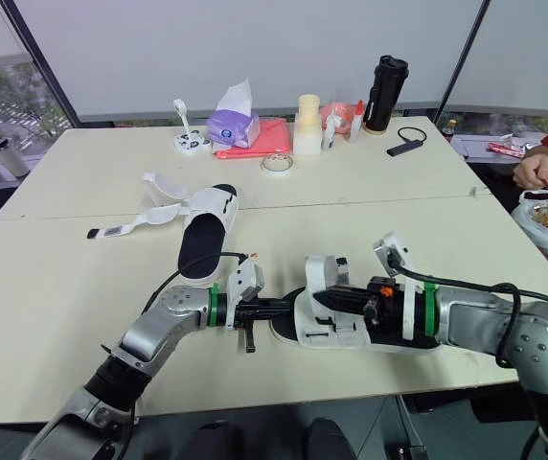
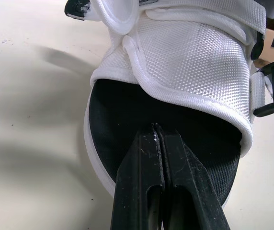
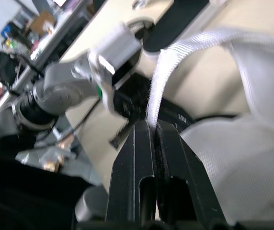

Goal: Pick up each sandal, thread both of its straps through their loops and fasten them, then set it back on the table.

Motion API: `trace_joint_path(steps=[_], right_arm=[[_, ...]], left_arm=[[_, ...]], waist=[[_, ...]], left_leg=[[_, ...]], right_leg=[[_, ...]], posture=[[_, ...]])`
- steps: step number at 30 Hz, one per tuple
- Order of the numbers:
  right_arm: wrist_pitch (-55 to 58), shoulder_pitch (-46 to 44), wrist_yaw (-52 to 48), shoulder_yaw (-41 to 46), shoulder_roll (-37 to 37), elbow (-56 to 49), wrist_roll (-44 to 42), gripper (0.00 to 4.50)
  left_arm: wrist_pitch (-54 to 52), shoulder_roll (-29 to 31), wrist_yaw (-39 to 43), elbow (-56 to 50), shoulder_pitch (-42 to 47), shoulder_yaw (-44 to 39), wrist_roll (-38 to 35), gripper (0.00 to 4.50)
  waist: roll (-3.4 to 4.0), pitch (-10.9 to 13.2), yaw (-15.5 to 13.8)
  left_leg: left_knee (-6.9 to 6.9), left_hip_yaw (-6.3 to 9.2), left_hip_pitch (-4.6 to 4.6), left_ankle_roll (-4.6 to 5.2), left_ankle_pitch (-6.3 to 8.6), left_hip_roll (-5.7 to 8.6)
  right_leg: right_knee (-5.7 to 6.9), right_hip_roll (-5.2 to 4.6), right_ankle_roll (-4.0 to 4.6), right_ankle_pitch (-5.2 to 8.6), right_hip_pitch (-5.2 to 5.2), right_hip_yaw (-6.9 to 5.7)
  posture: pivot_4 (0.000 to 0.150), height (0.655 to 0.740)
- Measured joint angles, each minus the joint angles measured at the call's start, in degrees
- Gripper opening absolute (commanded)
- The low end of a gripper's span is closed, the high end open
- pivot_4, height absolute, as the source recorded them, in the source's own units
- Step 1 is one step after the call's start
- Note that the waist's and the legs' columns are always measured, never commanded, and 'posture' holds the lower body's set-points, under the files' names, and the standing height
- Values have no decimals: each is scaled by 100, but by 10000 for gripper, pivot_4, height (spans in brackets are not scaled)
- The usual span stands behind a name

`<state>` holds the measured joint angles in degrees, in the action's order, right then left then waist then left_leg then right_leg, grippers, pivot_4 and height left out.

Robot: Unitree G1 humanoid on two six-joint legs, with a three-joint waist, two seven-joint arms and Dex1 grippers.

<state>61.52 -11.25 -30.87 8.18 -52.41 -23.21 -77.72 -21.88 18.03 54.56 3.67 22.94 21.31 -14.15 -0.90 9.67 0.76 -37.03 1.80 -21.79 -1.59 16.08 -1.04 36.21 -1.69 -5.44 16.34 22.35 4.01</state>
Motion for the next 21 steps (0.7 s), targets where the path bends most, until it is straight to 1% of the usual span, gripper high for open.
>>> trace_joint_path(steps=[6,14,21], right_arm=[[71,0,-300,-86,12,95,315,993],[65,-91,-288,-279,457,97,685,993],[195,112,-270,-268,574,-48,646,993]], left_arm=[[1,0,-17,-14,-14,0,0,0],[0,6,-106,-96,-75,3,0,0],[1,8,-112,-95,-78,4,1,0]], waist=[[0,0,2],[0,0,3],[0,0,3]], left_leg=[[-1,-1,0,0,0,0],[0,0,-1,0,0,0],[1,0,-1,0,0,0]], right_leg=[[0,1,0,0,0,0],[0,2,-9,-5,2,0],[0,2,-8,-4,1,0]], posture=[[1500,7400],[1500,7400],[1500,7400]])
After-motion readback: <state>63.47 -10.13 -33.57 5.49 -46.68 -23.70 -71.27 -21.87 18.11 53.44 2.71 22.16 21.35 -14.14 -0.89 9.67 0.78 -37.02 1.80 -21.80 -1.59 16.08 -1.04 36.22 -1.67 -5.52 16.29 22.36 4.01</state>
